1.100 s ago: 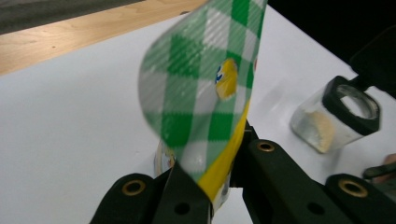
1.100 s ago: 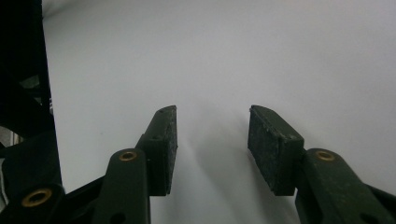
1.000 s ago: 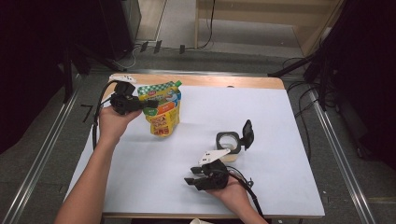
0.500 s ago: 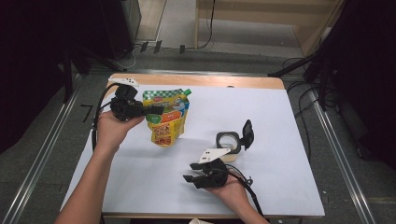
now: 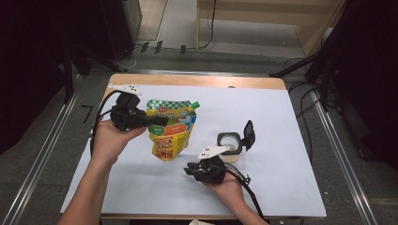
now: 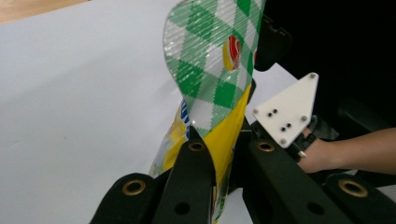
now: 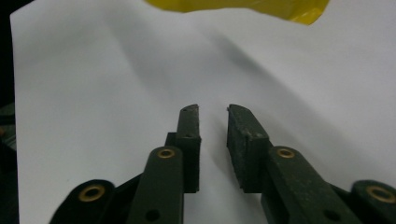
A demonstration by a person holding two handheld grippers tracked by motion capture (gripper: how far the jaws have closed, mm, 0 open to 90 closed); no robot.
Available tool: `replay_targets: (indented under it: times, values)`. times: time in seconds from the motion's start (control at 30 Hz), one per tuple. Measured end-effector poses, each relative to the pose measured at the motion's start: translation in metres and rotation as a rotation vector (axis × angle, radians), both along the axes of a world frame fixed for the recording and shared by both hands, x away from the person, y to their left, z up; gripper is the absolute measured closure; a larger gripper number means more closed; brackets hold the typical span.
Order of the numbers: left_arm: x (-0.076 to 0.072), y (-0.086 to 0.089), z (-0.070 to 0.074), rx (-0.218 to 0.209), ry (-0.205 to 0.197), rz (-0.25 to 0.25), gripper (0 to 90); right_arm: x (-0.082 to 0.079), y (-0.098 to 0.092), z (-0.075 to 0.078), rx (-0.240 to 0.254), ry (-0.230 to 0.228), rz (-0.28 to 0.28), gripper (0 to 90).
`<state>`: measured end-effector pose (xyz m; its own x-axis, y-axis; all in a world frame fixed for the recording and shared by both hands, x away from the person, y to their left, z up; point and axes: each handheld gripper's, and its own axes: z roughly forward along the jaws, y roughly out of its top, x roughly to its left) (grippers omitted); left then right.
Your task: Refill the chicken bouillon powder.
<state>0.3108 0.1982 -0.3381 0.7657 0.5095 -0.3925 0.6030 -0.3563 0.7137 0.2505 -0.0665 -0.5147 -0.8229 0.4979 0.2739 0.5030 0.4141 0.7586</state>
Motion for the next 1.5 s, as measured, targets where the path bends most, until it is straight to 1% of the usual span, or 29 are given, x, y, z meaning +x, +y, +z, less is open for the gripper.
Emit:
replay_targets:
  times: [0.03, 0.07, 0.1, 0.13, 0.2, 0.33, 0.37, 0.43, 0.47, 0.5, 0.57, 0.63, 0.7, 0.73, 0.77, 0.8, 0.83, 0.87, 0.9, 0.97, 1.0, 1.07, 1.13, 1.2, 1.23, 1.27, 1.33, 1.4, 1.5]
  values:
    - [0.0, 0.0, 0.0, 0.0, 0.0, 0.0, 90.0, 0.0, 0.0, 0.0, 0.0, 0.0, 0.0, 77.8]
    - [-0.002, -0.001, 0.002, -0.008, -0.002, -0.004, 90.0, 0.001, -0.001, 0.001, 0.012, 0.0, -0.01, 84.4]
    - [-0.002, -0.001, 0.002, -0.008, -0.002, -0.004, 90.0, 0.001, -0.001, 0.001, 0.012, 0.0, -0.01, 84.4]
    - [-0.004, -0.002, 0.003, -0.011, -0.001, -0.01, 90.0, 0.002, -0.002, 0.001, 0.01, -0.003, -0.009, 88.7]
    - [-0.006, -0.003, 0.006, -0.009, -0.004, -0.02, 90.0, 0.003, 0.0, 0.0, 0.01, -0.003, -0.014, 90.0]
    - [-0.011, -0.007, 0.01, -0.015, -0.004, -0.037, 90.0, 0.004, 0.003, -0.002, 0.005, -0.002, -0.025, 90.0]
    - [-0.013, -0.008, 0.012, -0.01, -0.006, -0.04, 90.0, 0.005, 0.005, -0.004, 0.001, -0.005, -0.028, 90.0]
    - [-0.015, -0.009, 0.013, -0.013, -0.009, -0.047, 90.0, 0.006, 0.006, -0.005, -0.002, -0.014, -0.042, 90.0]
    - [-0.016, -0.01, 0.014, -0.017, -0.011, -0.047, 90.0, 0.007, 0.006, -0.005, 0.005, -0.013, -0.055, 90.0]
    - [-0.016, -0.01, 0.014, -0.022, -0.007, -0.059, 90.0, 0.008, 0.006, -0.005, 0.009, -0.015, -0.064, 90.0]
    - [-0.017, -0.011, 0.015, -0.023, -0.005, -0.066, 90.0, 0.011, 0.004, -0.004, 0.02, -0.02, -0.084, 90.0]
    - [-0.018, -0.012, 0.016, -0.029, 0.006, -0.077, 90.0, 0.012, 0.003, -0.004, 0.022, -0.027, -0.096, 90.0]
    - [-0.019, -0.013, 0.017, -0.033, 0.01, -0.087, 90.0, 0.014, 0.002, -0.006, 0.015, -0.028, -0.113, 90.0]
    - [-0.02, -0.014, 0.017, -0.035, 0.013, -0.089, 90.0, 0.014, 0.002, -0.006, 0.015, -0.028, -0.113, 90.0]
    - [-0.02, -0.014, 0.017, -0.036, 0.015, -0.096, 90.0, 0.014, 0.002, -0.006, 0.014, -0.035, -0.12, 89.7]
    - [-0.021, -0.015, 0.018, -0.039, 0.022, -0.107, 90.0, 0.014, 0.003, -0.006, 0.013, -0.039, -0.12, 89.4]
    - [-0.021, -0.015, 0.018, -0.039, 0.022, -0.107, 90.0, 0.014, 0.003, -0.006, 0.013, -0.039, -0.12, 89.4]
    - [-0.022, -0.016, 0.018, -0.038, 0.025, -0.109, 90.0, 0.014, 0.003, -0.006, 0.011, -0.057, -0.119, 88.2]
    - [-0.022, -0.017, 0.018, -0.04, 0.032, -0.114, 90.0, 0.014, 0.003, -0.006, 0.011, -0.057, -0.119, 88.2]
    - [-0.021, -0.019, 0.017, -0.033, 0.039, -0.118, 90.0, 0.013, 0.003, -0.005, 0.011, -0.071, -0.117, 87.1]
    - [-0.021, -0.019, 0.016, -0.036, 0.04, -0.115, 90.0, 0.013, 0.003, -0.005, 0.018, -0.077, -0.112, 86.9]
    - [-0.021, -0.021, 0.014, -0.044, 0.049, -0.121, 90.0, 0.011, 0.004, -0.004, 0.019, -0.095, -0.11, 86.0]
    - [-0.019, -0.022, 0.012, -0.044, 0.056, -0.115, 90.0, 0.01, 0.004, -0.002, 0.028, -0.12, -0.1, 85.9]
    - [-0.018, -0.022, 0.01, -0.048, 0.062, -0.121, 90.0, 0.009, 0.005, -0.002, 0.027, -0.129, -0.101, 86.0]
    - [-0.018, -0.022, 0.01, -0.052, 0.063, -0.114, 90.0, 0.008, 0.005, -0.002, 0.034, -0.128, -0.089, 87.1]
    - [-0.017, -0.022, 0.008, -0.044, 0.068, -0.111, 90.0, 0.007, 0.006, -0.001, 0.046, -0.13, -0.08, 87.7]
    - [-0.016, -0.022, 0.007, -0.05, 0.071, -0.103, 90.0, 0.006, 0.006, -0.001, 0.05, -0.137, -0.075, 88.6]
    - [-0.016, -0.022, 0.007, -0.041, 0.068, -0.094, 90.0, 0.004, 0.008, 0.0, 0.036, -0.152, -0.066, 88.5]
    - [-0.016, -0.022, 0.006, -0.024, 0.059, -0.069, 90.0, 0.003, 0.009, -0.001, 0.032, -0.143, -0.055, 87.3]
